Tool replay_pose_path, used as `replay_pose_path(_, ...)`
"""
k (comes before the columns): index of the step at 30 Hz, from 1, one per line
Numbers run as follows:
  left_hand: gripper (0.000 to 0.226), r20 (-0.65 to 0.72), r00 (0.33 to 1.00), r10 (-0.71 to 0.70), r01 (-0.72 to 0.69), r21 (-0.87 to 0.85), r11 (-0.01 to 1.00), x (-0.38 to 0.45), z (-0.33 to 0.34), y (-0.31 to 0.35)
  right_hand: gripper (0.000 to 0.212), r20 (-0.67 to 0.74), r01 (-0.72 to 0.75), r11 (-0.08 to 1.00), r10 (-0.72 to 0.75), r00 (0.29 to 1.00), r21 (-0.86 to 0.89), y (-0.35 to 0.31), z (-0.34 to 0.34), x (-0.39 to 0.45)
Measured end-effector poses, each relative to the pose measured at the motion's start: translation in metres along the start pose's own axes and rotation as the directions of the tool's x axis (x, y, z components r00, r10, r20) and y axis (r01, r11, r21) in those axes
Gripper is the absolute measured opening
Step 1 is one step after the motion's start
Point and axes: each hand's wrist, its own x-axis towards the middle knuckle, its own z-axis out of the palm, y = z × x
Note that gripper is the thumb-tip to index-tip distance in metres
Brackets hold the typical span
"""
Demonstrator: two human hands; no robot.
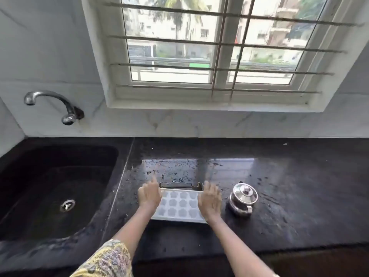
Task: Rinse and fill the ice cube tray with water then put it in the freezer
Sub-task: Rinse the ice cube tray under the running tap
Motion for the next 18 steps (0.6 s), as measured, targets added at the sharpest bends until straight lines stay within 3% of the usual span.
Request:
replay_pose_path(2, 0.028, 0.171, 0.981, -0.091, 0.087, 0.034, 0.996, 0.001, 0.006, -0.004, 0.031, 0.042, -0.209, 0.967, 0.205, 0.978, 0.144, 0.001, 0.003, -0.002)
replay_pose_path(4, 0.027, 0.239, 0.959, -0.152, 0.140, 0.065, 0.988, 0.000, 0.014, -0.011, 0.029, 0.166, -0.432, 0.880, 0.404, 0.899, 0.199, 0.003, 0.004, -0.003)
replay_pose_path(6, 0.029, 0.292, 0.941, -0.170, 0.162, 0.053, 0.985, 0.000, 0.018, -0.013, 0.026, 0.252, -0.491, 0.837, 0.434, 0.865, 0.243, 0.003, 0.009, 0.001)
replay_pose_path(13, 0.043, 0.244, 0.916, -0.318, 0.371, -0.220, 0.902, 0.030, 0.009, -0.034, 0.027, 0.235, -0.383, 0.842, 0.313, 0.920, 0.380, -0.029, 0.016, 0.058)
replay_pose_path(18, 0.048, 0.342, 0.804, -0.486, 0.594, -0.488, 0.640, 0.053, 0.014, -0.072, 0.023, 0.276, -0.291, 0.831, 0.174, 0.945, 0.474, -0.073, 0.037, 0.094)
